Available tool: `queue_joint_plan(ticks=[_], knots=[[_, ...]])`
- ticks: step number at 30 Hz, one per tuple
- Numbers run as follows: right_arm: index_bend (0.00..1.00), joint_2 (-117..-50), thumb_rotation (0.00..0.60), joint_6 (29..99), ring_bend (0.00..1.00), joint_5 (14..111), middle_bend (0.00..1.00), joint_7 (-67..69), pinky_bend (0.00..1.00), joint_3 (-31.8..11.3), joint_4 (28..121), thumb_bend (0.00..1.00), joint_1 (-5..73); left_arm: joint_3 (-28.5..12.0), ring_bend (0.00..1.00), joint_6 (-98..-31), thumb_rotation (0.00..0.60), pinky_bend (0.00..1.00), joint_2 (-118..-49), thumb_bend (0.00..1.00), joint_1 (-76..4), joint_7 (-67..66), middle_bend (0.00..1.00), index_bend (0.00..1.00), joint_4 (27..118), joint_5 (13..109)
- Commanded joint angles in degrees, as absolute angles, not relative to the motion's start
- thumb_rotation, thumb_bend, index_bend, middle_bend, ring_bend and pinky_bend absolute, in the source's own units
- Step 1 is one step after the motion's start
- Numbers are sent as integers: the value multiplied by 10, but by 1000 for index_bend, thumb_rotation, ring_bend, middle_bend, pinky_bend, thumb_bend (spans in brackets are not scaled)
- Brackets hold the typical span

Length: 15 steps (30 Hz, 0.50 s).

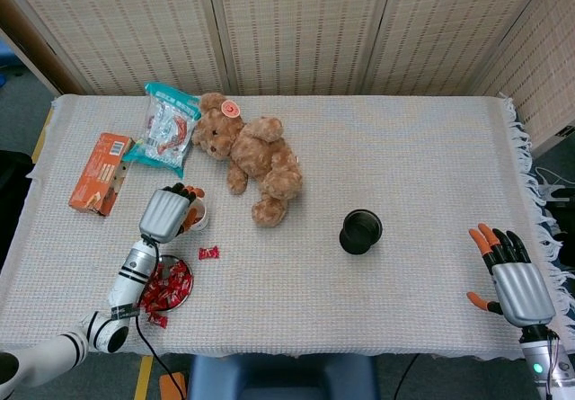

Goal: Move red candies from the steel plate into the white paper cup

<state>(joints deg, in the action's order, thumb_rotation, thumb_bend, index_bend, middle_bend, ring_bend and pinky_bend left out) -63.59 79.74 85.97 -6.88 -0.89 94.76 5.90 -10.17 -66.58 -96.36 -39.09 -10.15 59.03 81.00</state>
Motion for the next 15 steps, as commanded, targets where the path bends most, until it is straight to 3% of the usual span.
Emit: queue_joint_plan(ticks=[1,6,9,12,14,15], knots=[[0,-636,600,797,0,860,0,-69,0,-9,948,13,59,-96,284,-685,600,552,-953,482,-381,-95,336,270,612,821],[0,-634,600,804,0,871,0,-69,0,-5,952,15,56,-61,265,-748,600,579,-910,455,-344,-88,221,177,703,865],[0,-633,600,807,0,877,0,-67,0,-2,953,15,55,-39,444,-774,600,750,-892,443,-321,-105,232,174,746,884],[0,-633,600,808,0,882,0,-66,0,0,954,15,55,-19,597,-789,600,888,-883,424,-302,-140,382,179,777,898],[0,-633,600,808,0,886,0,-65,0,2,955,15,55,-8,706,-790,600,961,-882,415,-292,-167,576,217,794,899],[0,-633,600,808,0,888,0,-65,0,2,955,15,55,-3,773,-783,600,989,-881,413,-288,-177,720,243,803,895]])
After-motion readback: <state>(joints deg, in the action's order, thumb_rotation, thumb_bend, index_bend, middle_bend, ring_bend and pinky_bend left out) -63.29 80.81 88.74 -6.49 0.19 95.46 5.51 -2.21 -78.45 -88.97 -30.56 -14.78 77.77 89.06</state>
